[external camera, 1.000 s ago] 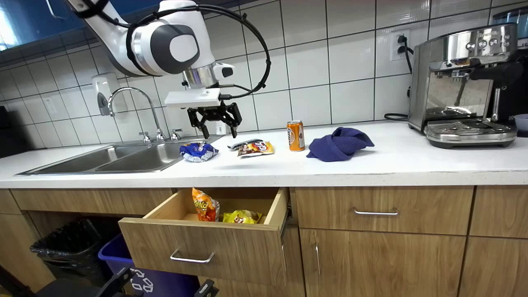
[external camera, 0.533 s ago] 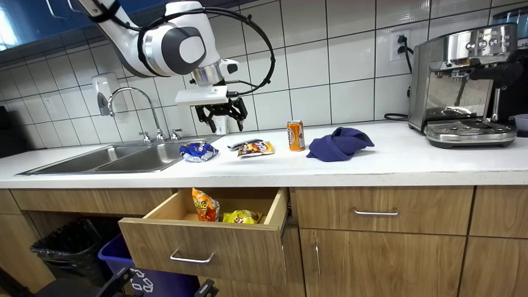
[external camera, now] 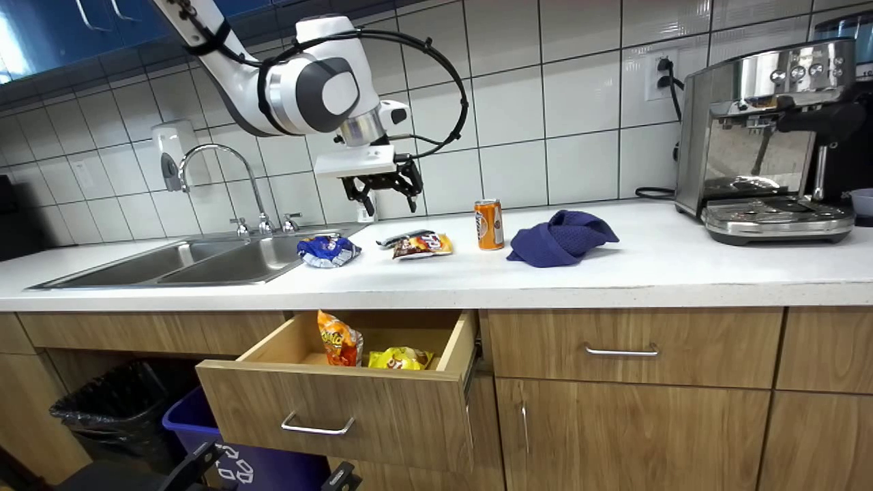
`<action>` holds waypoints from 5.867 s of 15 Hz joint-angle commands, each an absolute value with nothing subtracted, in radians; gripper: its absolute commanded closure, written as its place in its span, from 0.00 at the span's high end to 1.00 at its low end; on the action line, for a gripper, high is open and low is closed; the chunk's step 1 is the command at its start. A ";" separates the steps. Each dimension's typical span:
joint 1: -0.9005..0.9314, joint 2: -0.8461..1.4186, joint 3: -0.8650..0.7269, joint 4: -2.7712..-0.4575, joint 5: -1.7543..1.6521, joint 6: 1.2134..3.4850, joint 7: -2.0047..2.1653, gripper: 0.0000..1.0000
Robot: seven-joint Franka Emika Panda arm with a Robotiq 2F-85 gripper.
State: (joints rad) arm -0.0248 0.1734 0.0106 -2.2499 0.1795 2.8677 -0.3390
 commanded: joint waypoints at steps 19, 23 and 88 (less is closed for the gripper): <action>-0.145 0.540 0.107 -1.865 0.113 2.930 -0.363 1.00; -0.163 0.576 0.120 -1.832 0.089 2.923 -0.353 1.00; -0.156 0.252 0.109 -2.330 0.064 2.811 -0.386 1.00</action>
State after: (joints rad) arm -0.1410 0.3115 0.0949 -2.2700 0.0457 2.8185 -0.3593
